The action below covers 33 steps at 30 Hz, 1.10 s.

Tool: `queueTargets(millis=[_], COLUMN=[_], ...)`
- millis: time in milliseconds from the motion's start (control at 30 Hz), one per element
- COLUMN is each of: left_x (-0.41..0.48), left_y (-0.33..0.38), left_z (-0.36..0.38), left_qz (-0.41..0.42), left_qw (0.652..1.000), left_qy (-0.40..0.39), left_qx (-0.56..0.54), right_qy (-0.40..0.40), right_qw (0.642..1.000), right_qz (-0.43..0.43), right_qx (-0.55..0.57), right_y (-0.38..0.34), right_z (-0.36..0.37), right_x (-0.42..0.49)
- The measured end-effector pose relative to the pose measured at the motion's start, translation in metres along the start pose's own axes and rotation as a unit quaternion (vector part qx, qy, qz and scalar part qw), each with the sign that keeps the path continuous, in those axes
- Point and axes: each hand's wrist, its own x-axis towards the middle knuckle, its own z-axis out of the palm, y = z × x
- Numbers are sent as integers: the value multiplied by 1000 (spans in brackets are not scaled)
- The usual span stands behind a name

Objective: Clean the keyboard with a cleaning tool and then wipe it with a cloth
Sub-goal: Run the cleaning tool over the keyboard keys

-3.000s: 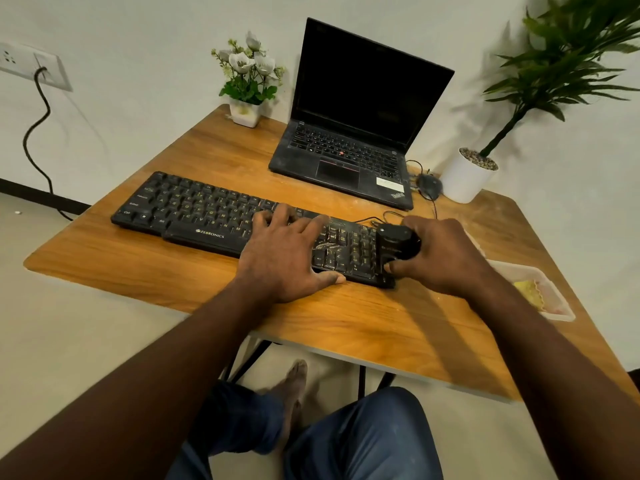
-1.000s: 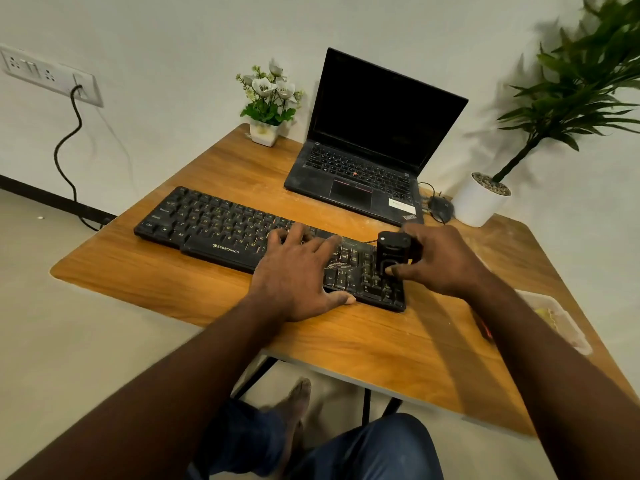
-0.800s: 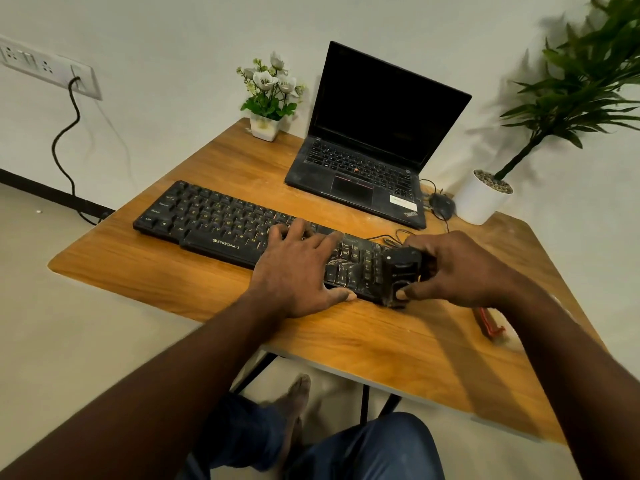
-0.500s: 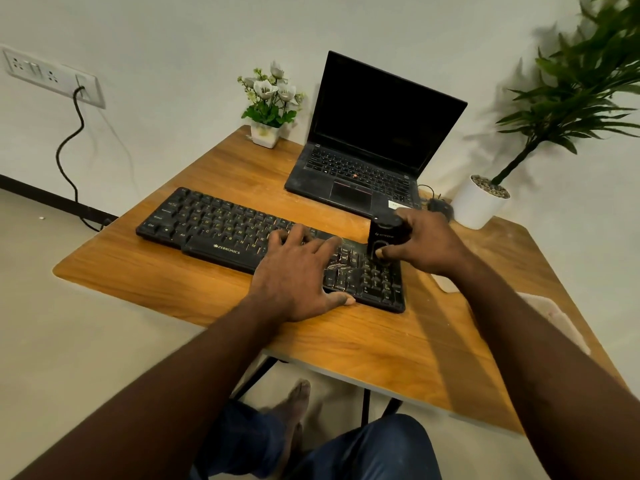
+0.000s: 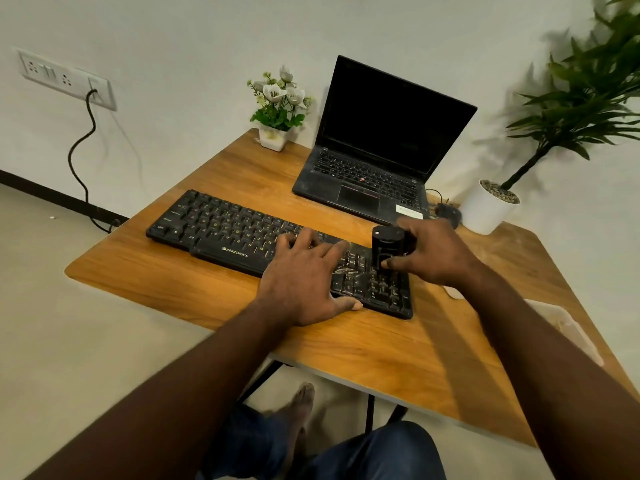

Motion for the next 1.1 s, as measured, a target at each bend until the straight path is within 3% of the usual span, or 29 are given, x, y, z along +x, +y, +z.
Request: queueTargets(millis=[167, 367, 467, 600, 667, 833, 1100], left_x=[1, 0, 0, 1, 1, 0, 1], left_y=[-1, 0, 1, -1, -1, 0, -2], left_z=[1, 1, 1, 1, 1, 0, 1], left_qz=[2, 1, -2, 0, 3, -2, 0], left_qw=[1000, 1000, 1000, 1000, 1000, 1000, 1000], left_qy=[-2, 1, 2, 3, -1, 0, 0], left_qx=[-2, 3, -1, -5, -3, 0, -13], right_qy=[-111, 40, 12, -106, -98, 37, -64], right_qw=[992, 999, 999, 993, 993, 998, 997], right_qz=[-59, 25, 17, -14, -6, 29, -34], right_qx=[-7, 18, 29, 49, 59, 44, 5], right_y=[-12, 8, 8, -4, -5, -2, -20], right_z=[-9, 2, 4, -12, -18, -6, 3], right_x=[-20, 1, -14, -34, -26, 16, -22])
